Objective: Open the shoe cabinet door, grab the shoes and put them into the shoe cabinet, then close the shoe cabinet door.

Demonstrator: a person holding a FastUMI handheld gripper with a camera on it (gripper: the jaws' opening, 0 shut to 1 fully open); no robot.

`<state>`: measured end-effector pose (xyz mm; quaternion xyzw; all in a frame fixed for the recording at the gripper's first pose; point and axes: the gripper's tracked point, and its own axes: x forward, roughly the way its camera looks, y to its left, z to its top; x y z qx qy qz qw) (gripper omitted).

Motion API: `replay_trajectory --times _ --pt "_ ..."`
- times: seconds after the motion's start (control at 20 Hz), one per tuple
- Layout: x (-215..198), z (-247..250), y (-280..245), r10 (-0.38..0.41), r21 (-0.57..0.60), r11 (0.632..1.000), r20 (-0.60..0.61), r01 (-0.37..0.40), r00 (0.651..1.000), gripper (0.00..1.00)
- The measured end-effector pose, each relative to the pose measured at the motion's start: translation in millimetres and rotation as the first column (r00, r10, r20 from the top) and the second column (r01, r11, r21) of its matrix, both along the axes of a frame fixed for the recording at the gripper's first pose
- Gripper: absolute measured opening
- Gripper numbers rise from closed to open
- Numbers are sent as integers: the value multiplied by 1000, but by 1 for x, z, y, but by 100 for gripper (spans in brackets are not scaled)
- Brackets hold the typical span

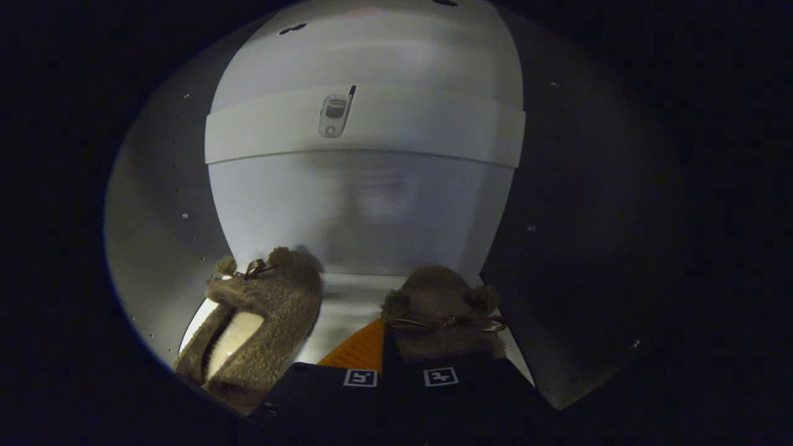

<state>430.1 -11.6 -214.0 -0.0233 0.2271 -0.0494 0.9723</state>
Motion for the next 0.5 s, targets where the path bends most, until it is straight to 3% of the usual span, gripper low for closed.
replay_trajectory --times 0.15,0.4,0.5 --pt "6 -9 6 15 -2 1000 -56 -15 998 24" --pt "-17 1 13 29 11 1000 -90 -28 996 89" --pt "-32 9 9 8 30 1000 -106 -5 994 96"
